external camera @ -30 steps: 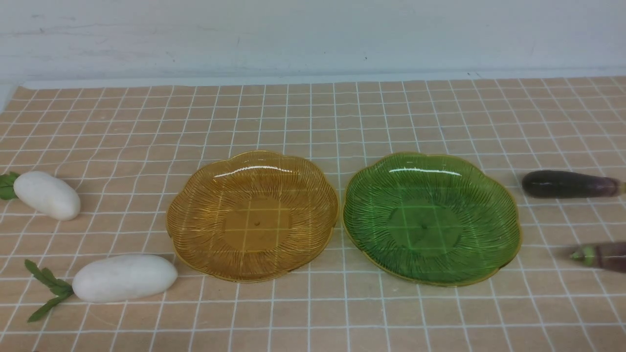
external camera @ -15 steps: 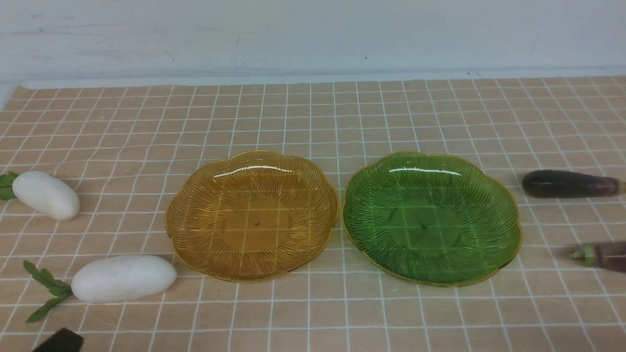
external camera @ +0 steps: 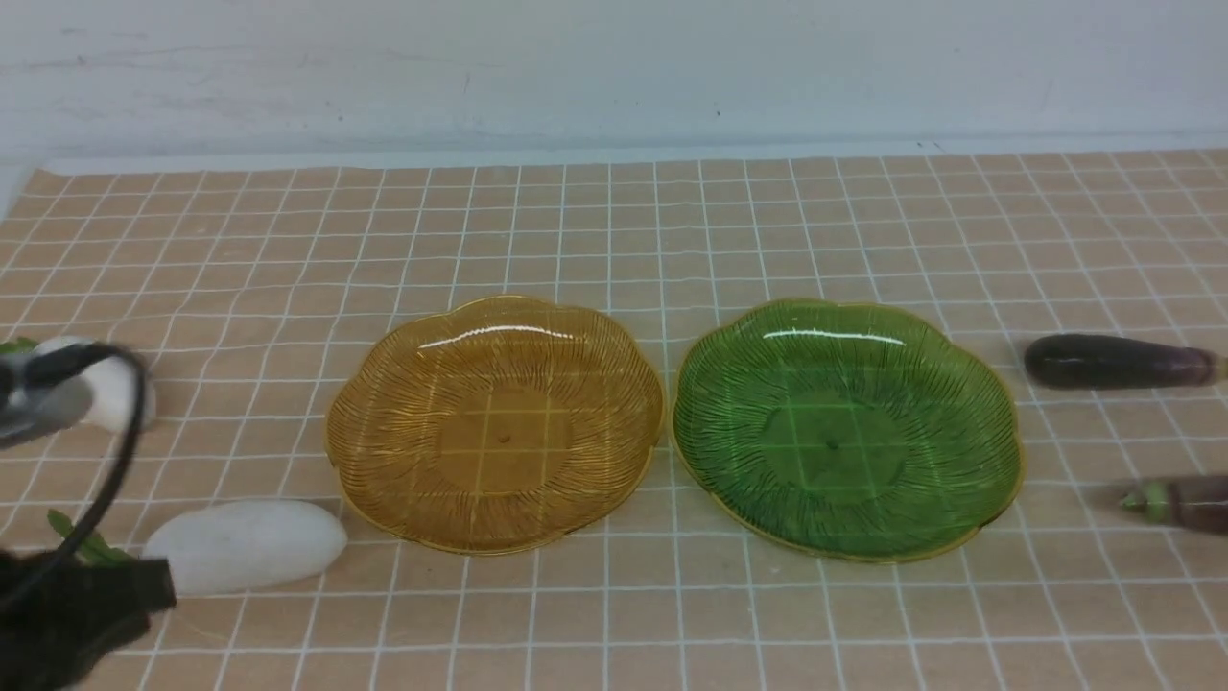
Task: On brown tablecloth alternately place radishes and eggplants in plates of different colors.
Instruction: 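Pick up the white radish and place it in the left plate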
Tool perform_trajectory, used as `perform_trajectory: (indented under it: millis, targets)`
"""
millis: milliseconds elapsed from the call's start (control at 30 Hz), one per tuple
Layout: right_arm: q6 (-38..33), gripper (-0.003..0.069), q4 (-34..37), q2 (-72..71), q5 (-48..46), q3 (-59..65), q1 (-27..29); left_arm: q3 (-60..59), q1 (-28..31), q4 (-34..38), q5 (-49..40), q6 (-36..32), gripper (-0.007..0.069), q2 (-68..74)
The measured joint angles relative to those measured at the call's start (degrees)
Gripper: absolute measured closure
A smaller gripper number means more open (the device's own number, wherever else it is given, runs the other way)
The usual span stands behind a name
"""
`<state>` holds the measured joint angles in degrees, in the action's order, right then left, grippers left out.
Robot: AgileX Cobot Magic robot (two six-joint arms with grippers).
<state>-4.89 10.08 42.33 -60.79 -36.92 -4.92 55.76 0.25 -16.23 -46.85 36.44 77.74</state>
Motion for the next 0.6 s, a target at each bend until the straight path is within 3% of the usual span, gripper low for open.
perform_trajectory:
  millis: [67,133,200,433,600]
  targets:
    - [-0.09,0.0673,0.0,-0.05,0.0,0.0,0.0,5.82,1.87,-3.87,0.59,5.77,0.0077,7.55]
    - [-0.13,0.0673,0.0,-0.05,0.0,-0.06,0.0,11.63,3.53,-5.59,0.8,9.18,0.0001,14.56]
    - [-0.13,0.0673,0.13,-0.05,0.06,-0.12,0.0,16.97,4.33,-6.23,0.47,10.0,-0.0027,20.57]
    - [-0.76,0.0673,0.21,-0.05,0.92,-0.37,0.0,34.2,4.89,-6.78,-7.08,12.64,-0.0034,35.35]
    - [-1.25,0.0673,0.21,-0.05,1.28,-0.37,0.0,39.53,5.03,-10.42,-9.56,14.58,-0.0027,38.02]
